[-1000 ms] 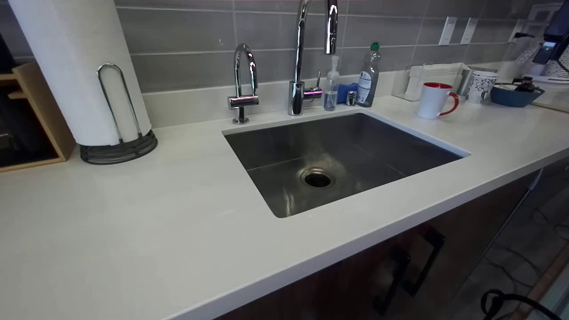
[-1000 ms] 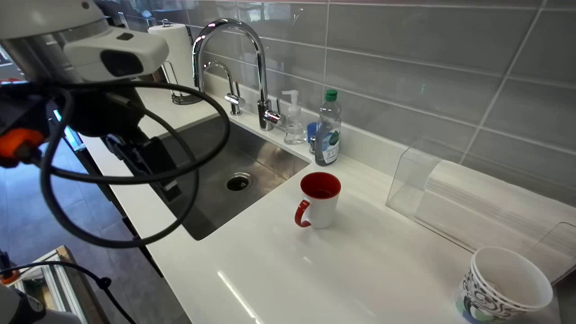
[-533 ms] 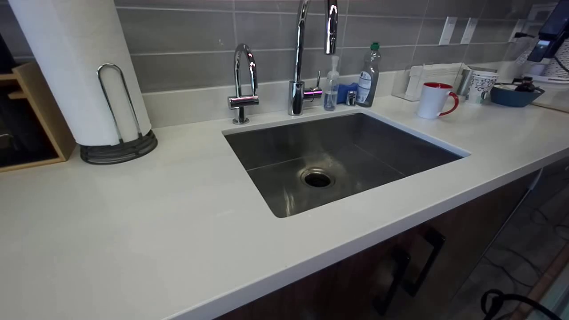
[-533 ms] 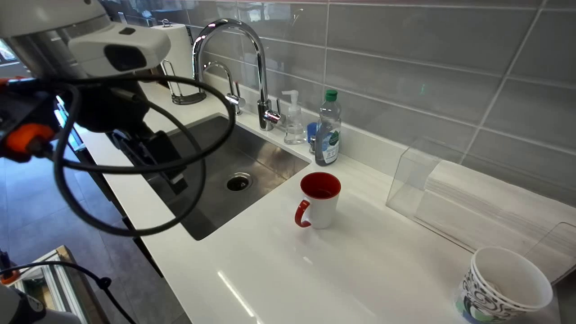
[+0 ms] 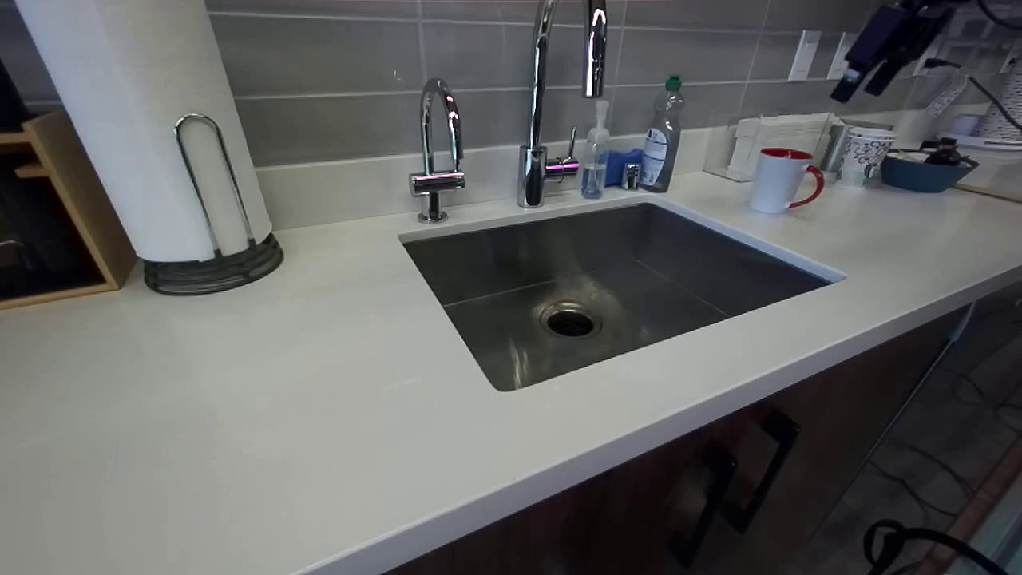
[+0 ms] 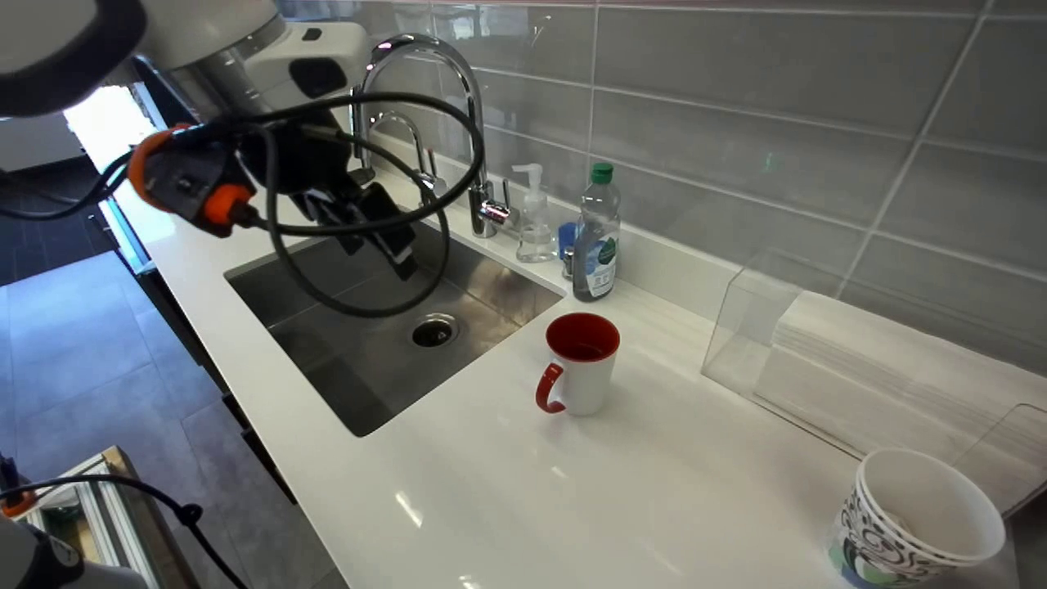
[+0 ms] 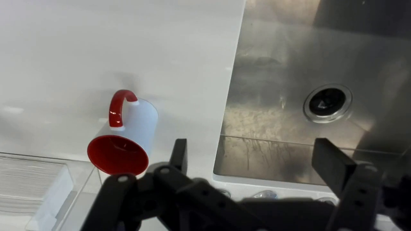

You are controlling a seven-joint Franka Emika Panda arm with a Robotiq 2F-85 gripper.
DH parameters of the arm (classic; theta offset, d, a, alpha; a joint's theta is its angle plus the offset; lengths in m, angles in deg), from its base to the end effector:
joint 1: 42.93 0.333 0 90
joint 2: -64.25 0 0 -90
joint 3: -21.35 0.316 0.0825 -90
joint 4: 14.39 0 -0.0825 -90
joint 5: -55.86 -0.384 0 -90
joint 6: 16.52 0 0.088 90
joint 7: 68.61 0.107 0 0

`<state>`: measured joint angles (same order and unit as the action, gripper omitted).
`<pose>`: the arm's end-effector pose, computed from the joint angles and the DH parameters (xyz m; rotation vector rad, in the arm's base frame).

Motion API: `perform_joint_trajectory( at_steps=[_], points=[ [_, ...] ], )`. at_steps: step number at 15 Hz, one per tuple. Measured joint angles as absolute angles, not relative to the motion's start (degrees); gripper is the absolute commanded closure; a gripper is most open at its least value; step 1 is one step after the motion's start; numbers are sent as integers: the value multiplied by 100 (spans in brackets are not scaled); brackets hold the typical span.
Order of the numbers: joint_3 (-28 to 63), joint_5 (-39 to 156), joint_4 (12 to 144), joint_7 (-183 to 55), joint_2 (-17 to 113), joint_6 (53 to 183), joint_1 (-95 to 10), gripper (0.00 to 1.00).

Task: Move the dishwashing liquid to the right.

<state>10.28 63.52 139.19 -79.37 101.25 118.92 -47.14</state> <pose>0.3617 -0.1010 0.4599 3.0423 0.0314 0.4879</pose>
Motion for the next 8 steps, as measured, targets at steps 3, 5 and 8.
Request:
perform_joint_trajectory(
  at_steps=[3,5,8],
  points=[
    [1092,6008,13474,-7697,9362,12386,-4627,0],
    [1096,5814,13099,-7670,8851,12625,-4604,0],
    [1124,5635,12518,-7497,8133,13040,-4602,0]
  ],
)
